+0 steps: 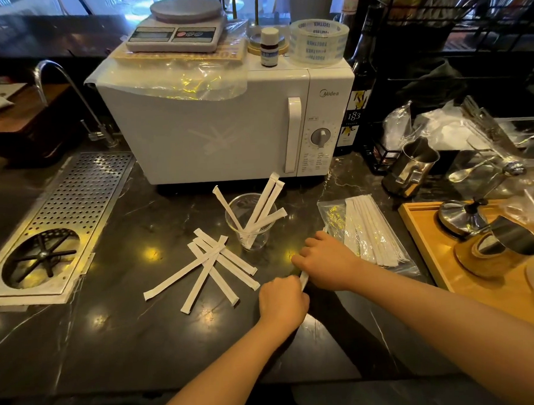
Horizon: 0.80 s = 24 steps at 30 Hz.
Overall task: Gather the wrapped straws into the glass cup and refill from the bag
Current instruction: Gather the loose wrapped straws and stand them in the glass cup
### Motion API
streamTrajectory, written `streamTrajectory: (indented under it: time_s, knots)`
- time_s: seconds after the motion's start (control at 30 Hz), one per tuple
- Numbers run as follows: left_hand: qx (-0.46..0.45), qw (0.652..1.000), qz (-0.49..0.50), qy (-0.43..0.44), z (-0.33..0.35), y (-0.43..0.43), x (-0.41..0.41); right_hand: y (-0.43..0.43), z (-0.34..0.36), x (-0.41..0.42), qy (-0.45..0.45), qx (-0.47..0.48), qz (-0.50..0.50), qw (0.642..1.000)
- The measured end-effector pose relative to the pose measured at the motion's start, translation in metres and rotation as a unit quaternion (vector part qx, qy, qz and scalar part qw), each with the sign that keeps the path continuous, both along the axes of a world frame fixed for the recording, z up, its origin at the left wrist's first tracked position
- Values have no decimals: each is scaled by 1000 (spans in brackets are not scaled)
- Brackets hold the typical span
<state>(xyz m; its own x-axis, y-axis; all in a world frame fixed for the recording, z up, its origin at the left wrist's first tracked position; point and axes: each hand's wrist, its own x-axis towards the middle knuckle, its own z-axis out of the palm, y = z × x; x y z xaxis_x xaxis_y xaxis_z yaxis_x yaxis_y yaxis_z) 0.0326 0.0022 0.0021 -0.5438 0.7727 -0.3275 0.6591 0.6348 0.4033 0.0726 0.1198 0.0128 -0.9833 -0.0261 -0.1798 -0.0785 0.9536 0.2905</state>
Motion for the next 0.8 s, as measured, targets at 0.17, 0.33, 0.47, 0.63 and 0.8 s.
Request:
streamTrajectory:
  time_s: [0.17,0.33,0.47,0.63,0.8]
  knots:
    - [79,984,72,-142,9,-7,-13,-19,25,-3,118,34,75,990]
    - [152,943,116,-273,28,-19,-28,-39,44,-12,188,39,136,972]
    - [232,916,138,-297,37,-36,-37,-53,52,-25,237,3,155,959]
    - [306,895,182,-270,31,-53,-51,-71,52,-49,259,-29,169,951]
    - [328,870,285,-233,23,-66,-73,-89,46,-71,274,-100,146,945]
